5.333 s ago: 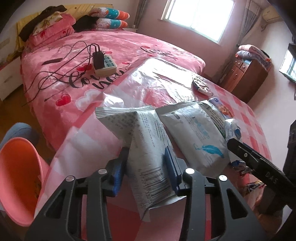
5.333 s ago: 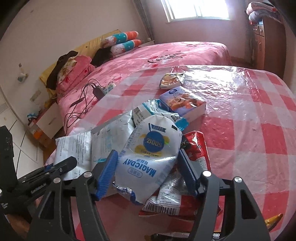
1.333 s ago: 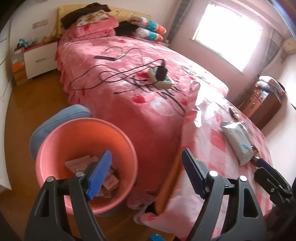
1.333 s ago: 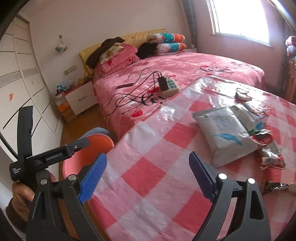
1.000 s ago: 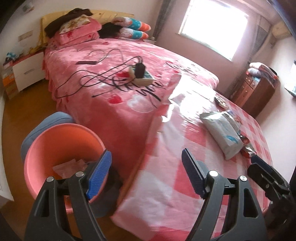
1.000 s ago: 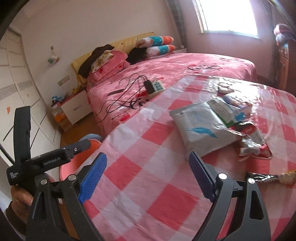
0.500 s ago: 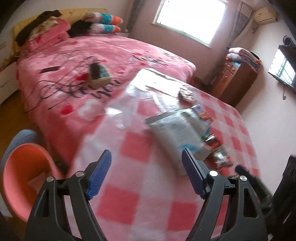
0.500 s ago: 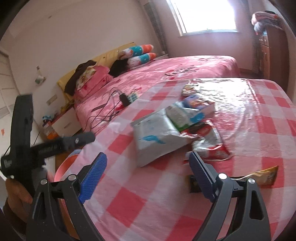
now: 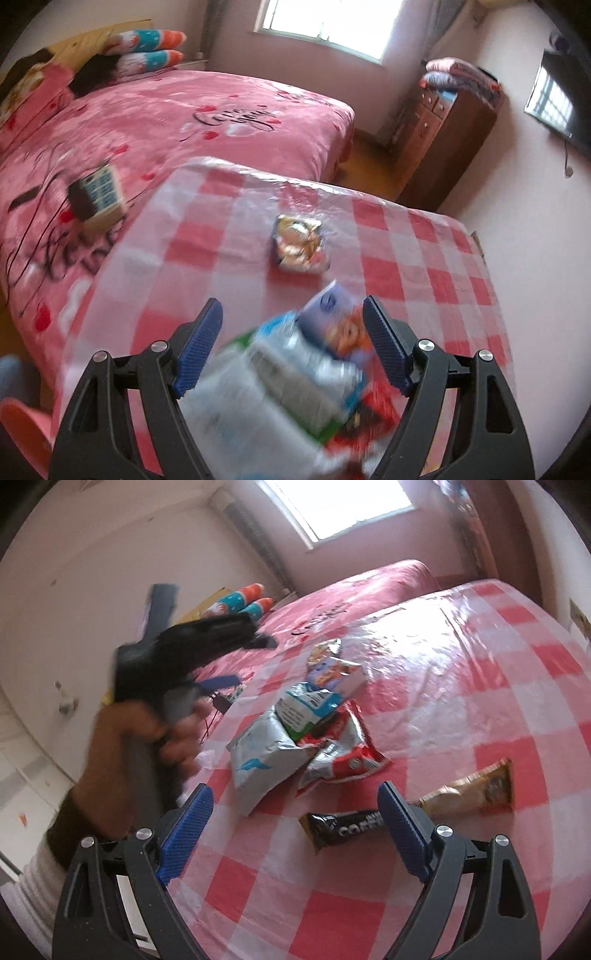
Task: Collect trash
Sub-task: 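Move both tools back to the trash pile on the bed, then grasp the yellow tissue pack with the left tool while the right grasps the Coffeemix sachet, then carry the tissue pack and Coffeemix sachet with both tools over the orange bucket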
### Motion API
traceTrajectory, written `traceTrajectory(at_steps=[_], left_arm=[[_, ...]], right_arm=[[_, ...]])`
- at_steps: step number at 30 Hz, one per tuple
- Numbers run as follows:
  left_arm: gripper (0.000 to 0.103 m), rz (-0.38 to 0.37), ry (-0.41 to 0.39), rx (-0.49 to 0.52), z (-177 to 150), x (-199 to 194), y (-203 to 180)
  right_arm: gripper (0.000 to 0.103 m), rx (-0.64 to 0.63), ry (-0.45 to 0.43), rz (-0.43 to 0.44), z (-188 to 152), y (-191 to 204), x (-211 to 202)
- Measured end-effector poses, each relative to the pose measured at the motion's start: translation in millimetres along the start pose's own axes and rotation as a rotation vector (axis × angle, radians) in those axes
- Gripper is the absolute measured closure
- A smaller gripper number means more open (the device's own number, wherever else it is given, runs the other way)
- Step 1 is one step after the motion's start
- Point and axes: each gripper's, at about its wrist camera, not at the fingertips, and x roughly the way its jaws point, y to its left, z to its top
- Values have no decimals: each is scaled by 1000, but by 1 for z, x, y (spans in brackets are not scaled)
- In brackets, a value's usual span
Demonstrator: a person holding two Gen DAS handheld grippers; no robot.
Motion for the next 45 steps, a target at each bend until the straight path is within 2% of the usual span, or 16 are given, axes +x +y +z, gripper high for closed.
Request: traceTrajectory(at_steps=[5, 11, 16, 19, 21, 24, 28, 30, 33, 39, 45], left_arm=[[24, 21, 66, 48, 23, 47, -17], [24, 59, 122, 96, 32, 82, -27], [24, 48, 171, 86, 39, 103, -24], [29, 42, 195, 63, 39, 114, -18], [34, 50, 181, 62, 38, 116, -16], [44, 46, 167, 68, 38, 117, -15], [49, 48, 145, 74, 35, 115, -14], [54, 47, 136, 70, 34, 114, -12], [60, 18, 121, 35, 33, 110, -5], [70, -1, 99, 16, 28, 100, -1], [76, -13, 90, -13, 20, 88, 7]], right_arm=[[14, 118, 43, 8, -9, -20, 0], [14, 138, 16, -42, -7, -31, -6], [15, 170, 25, -61, -2, -45, -1], [16, 173, 16, -64, 6, -53, -1], [18, 162, 12, -82, 10, -57, -1], [25, 140, 18, -109, 19, -61, 3], [32, 64, 41, -163, 25, -56, 9], [38, 31, 47, -189, 28, -55, 13], [52, -6, 54, -218, 30, -58, 16], [73, -28, 79, -238, 33, -65, 18], [79, -13, 89, -196, 34, -71, 22]])
